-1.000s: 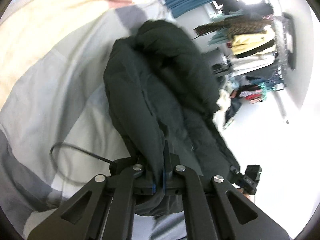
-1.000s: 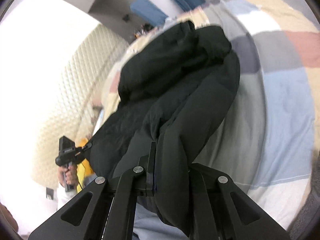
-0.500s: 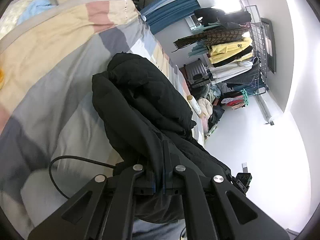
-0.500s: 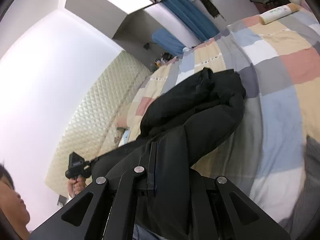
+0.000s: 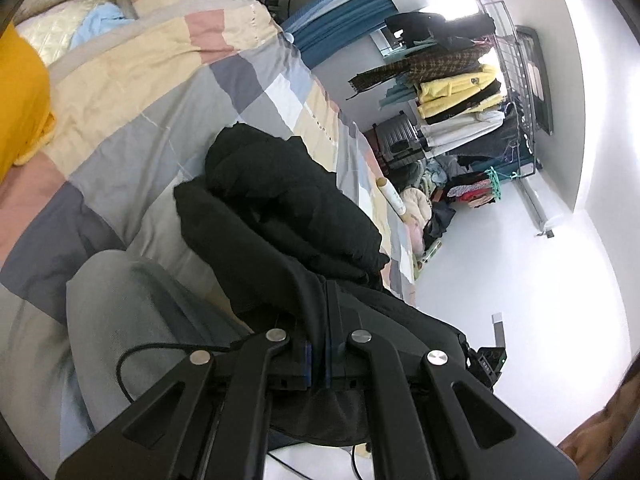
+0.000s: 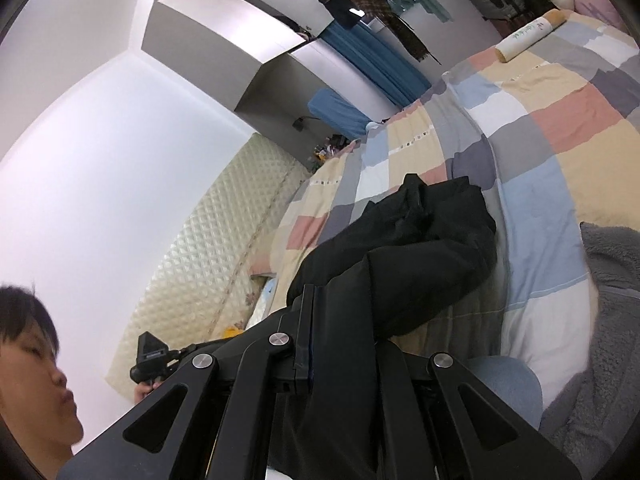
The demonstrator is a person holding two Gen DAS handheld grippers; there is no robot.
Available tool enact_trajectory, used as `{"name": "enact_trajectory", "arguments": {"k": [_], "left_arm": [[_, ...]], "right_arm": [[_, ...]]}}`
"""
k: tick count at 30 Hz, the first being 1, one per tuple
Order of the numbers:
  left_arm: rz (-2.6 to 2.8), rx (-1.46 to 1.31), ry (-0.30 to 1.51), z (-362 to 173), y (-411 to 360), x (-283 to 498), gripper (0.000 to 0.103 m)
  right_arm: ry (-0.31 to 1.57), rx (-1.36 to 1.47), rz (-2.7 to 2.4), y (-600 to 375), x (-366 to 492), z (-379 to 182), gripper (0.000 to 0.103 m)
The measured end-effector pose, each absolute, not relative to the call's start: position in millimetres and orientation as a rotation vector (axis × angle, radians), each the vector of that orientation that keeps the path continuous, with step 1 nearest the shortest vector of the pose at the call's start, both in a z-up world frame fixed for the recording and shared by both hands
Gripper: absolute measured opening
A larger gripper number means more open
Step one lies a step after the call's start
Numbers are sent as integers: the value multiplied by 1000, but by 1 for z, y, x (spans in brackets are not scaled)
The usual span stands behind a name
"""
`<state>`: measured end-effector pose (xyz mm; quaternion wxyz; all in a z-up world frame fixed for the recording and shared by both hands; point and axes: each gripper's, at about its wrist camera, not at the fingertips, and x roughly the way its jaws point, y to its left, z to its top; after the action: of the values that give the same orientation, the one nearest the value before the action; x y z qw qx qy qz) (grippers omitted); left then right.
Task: Fold large clothes
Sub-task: 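Lift the held hem with both tools and fold it over toward the collar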
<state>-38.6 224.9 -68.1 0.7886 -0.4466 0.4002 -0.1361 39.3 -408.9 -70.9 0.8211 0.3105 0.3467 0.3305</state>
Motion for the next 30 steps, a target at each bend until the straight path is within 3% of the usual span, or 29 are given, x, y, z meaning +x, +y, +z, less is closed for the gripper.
{"name": "enact_trajectory", "arguments": {"k": [10, 21, 30], "left_arm": [[-240, -972, 895, -55, 238, 27, 3], [-92, -781, 908, -30, 235, 104, 4], [102, -533, 903, -34, 205, 204, 4]], "right_arm": [[777, 693, 664, -407, 106, -62, 3], [764, 654, 578, -389, 186, -44, 3], [836, 601, 395, -369, 285, -66, 3]]}}
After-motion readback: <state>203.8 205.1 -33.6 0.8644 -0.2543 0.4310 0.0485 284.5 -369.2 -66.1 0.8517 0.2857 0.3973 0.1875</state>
